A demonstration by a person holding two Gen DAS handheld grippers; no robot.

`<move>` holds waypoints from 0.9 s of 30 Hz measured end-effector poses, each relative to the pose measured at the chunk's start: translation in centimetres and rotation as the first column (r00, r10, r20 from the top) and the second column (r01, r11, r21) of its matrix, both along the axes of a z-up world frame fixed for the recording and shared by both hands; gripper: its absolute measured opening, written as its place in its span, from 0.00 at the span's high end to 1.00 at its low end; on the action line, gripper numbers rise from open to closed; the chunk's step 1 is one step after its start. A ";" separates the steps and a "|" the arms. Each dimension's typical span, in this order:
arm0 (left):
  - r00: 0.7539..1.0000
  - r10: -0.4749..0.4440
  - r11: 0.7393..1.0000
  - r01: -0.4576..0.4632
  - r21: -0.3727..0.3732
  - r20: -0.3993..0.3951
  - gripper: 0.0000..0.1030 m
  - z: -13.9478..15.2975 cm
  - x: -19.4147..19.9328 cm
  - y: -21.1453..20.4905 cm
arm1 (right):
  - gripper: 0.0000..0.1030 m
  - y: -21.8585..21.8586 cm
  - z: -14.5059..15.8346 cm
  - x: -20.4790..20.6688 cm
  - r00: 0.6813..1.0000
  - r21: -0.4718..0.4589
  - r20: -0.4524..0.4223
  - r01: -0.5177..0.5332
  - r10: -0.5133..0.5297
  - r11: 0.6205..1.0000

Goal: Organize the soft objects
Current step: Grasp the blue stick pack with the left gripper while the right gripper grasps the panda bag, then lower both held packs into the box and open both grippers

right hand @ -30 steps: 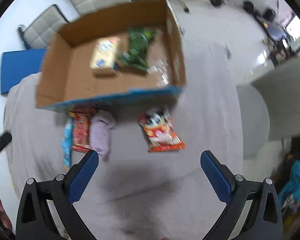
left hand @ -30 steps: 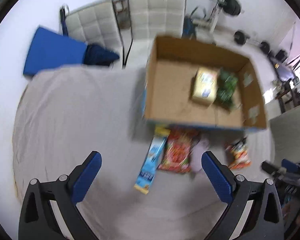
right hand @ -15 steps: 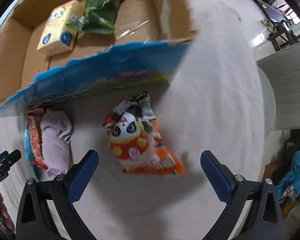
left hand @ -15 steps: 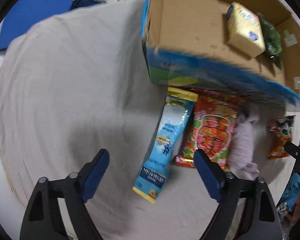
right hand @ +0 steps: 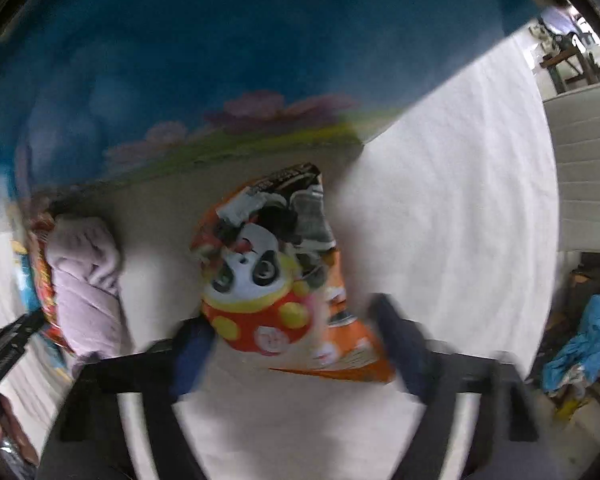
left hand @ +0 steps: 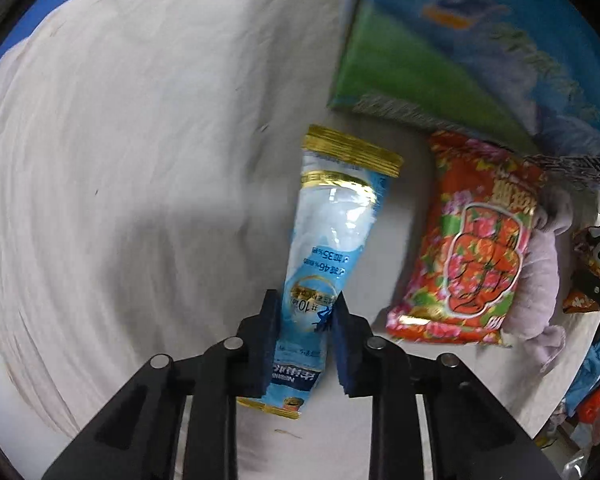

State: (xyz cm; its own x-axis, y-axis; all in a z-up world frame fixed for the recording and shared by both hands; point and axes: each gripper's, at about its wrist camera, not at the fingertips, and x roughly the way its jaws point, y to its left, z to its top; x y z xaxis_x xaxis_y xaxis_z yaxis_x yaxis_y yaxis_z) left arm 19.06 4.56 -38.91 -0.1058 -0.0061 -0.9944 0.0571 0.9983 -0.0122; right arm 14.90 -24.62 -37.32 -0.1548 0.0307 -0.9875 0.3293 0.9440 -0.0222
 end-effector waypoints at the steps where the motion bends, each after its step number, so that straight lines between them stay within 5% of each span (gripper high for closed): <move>1: 1.000 0.009 1.000 -0.009 0.001 0.003 0.80 0.0 -0.3 0.4 | 0.43 0.0 0.0 -0.1 1.000 -0.001 -0.004 -0.007 0.007 1.000; 14: 0.991 0.072 0.994 -0.062 -0.095 0.114 0.83 5.9 -4.9 1.6 | 0.53 1.5 3.9 -3.0 0.998 0.075 0.057 -0.040 0.036 0.996; 20: 0.985 0.058 0.986 -0.031 -0.163 0.165 0.83 10.7 -7.0 0.3 | 0.54 3.2 8.9 -4.3 0.991 0.156 0.123 -0.068 0.049 0.985; 27: 0.966 0.013 0.970 0.051 -0.239 0.258 0.83 18.4 -4.8 -1.5 | 0.54 3.3 17.3 -3.6 0.967 0.190 0.248 -0.111 0.062 0.975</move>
State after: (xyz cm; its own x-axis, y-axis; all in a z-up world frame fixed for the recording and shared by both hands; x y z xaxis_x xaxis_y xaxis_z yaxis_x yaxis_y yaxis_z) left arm 14.30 3.03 -20.46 0.1492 -0.2498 -0.9567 0.1093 0.9658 -0.2352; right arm 11.32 -21.29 -19.97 0.0741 0.2292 -0.9706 0.2184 0.9459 0.2401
